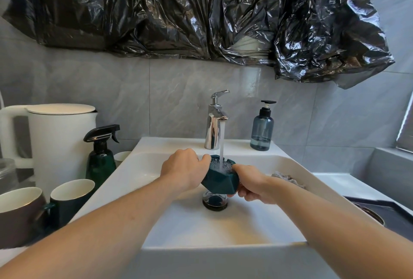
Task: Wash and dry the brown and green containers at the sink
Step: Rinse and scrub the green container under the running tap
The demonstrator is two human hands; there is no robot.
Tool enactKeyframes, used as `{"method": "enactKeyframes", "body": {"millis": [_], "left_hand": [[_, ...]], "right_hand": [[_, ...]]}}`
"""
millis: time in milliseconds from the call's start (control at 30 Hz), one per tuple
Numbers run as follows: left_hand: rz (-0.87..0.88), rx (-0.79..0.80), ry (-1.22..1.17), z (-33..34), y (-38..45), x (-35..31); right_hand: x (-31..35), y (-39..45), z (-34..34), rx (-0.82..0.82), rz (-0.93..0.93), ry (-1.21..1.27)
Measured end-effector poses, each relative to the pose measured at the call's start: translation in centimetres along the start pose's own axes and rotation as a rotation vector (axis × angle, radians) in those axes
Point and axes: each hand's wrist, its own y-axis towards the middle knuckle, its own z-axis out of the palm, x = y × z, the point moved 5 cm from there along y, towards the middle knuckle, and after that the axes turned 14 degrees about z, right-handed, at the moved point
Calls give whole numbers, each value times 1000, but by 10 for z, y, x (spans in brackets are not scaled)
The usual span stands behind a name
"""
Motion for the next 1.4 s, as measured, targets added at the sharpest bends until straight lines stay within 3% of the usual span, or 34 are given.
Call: {"method": "enactKeyframes", "body": {"millis": [633,900,1100,1400], "left_hand": [[-32,14,37,-2,-3,0],[-57,189,-62,9,-5,2],[24,362,-239,18,-10,-10],[68,204,-334,15,-5,-4]], "right_hand": [[8,-10,-3,-80,-116,-28],[11,-13,-4,-124,-182,-62],[15,-20,-1,-136,-209,-93],[18,-16,-6,-219,-275,-56]]}}
